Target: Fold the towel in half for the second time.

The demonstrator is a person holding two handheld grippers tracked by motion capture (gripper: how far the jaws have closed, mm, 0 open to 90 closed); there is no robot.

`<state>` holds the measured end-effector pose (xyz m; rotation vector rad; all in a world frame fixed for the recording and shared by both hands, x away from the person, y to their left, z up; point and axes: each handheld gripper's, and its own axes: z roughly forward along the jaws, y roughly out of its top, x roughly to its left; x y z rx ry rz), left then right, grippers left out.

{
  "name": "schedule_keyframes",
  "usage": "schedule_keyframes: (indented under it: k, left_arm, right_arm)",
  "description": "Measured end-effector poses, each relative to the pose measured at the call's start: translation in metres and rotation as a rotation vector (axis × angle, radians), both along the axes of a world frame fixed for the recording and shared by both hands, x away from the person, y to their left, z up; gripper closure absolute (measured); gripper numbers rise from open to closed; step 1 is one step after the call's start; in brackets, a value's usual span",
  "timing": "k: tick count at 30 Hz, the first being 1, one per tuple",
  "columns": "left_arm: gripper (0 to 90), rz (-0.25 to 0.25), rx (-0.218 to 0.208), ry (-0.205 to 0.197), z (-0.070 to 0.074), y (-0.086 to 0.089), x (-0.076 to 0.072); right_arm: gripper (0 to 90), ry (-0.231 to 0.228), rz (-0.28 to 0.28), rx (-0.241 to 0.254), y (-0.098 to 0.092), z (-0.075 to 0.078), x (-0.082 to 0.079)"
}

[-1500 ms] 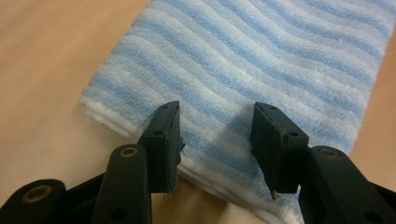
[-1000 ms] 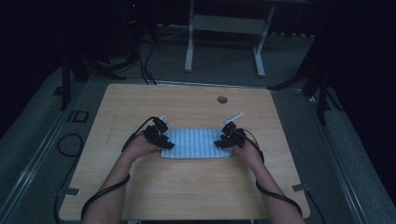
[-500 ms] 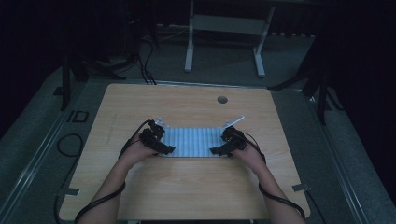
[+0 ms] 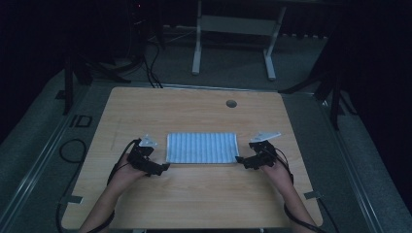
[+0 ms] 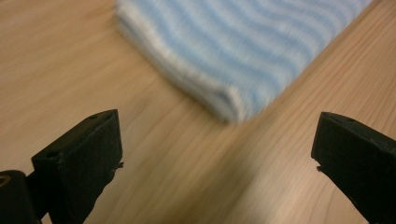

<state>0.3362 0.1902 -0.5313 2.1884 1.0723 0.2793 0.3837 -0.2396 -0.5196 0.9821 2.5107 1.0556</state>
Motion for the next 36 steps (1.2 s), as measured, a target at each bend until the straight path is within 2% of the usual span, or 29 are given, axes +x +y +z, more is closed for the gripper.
schedule_keyframes:
  k: [4,8,12,15,16,19,22,25,27,30,33,36]
  left_arm:
    - [1.2,0.049,-0.011,-0.014,-0.002,0.014,-0.013]
    - [1.2,0.093,-0.015,-0.046,-0.004,0.025,-0.027]
    - [1.2,0.107,-0.009,-0.042,-0.009,0.032,-0.038]
    - [1.2,0.105,-0.004,-0.031,-0.013,0.036,-0.043]
    - [1.2,0.105,-0.008,-0.022,-0.014,0.037,-0.045]
    - [1.2,0.118,-0.035,-0.029,-0.017,0.042,-0.049]
    - [1.2,0.153,-0.072,-0.04,-0.022,0.046,-0.052]
    - [1.2,0.161,-0.038,-0.046,-0.025,0.047,-0.054]
    - [1.2,0.158,-0.04,-0.047,-0.025,0.048,-0.057]
    - [1.2,0.169,-0.055,-0.061,-0.024,0.053,-0.062]
    - [1.2,0.185,-0.08,-0.05,-0.025,0.059,-0.066]
    - [1.2,0.196,-0.073,-0.054,-0.026,0.064,-0.071]
  right_arm:
    - [12.4,-0.047,-0.037,-0.003,-0.018,-0.003,-0.013]
    - [12.3,-0.047,-0.074,0.029,-0.035,-0.008,-0.027]
    - [12.4,-0.04,-0.105,0.039,-0.051,-0.015,-0.04]
    - [12.9,-0.069,-0.132,0.03,-0.06,-0.018,-0.049]
    - [12.8,-0.071,-0.14,0.031,-0.063,-0.019,-0.052]
    - [12.8,-0.077,-0.171,0.041,-0.073,-0.021,-0.06]
    - [12.8,-0.094,-0.201,0.048,-0.08,-0.021,-0.069]
    - [12.8,-0.11,-0.25,0.063,-0.087,-0.021,-0.079]
    - [12.8,-0.106,-0.283,0.083,-0.093,-0.021,-0.085]
    - [12.8,-0.113,-0.318,0.078,-0.103,-0.022,-0.093]
    - [12.8,-0.105,-0.352,0.101,-0.113,-0.023,-0.099]
    - [12.8,-0.102,-0.369,0.109,-0.119,-0.024,-0.103]
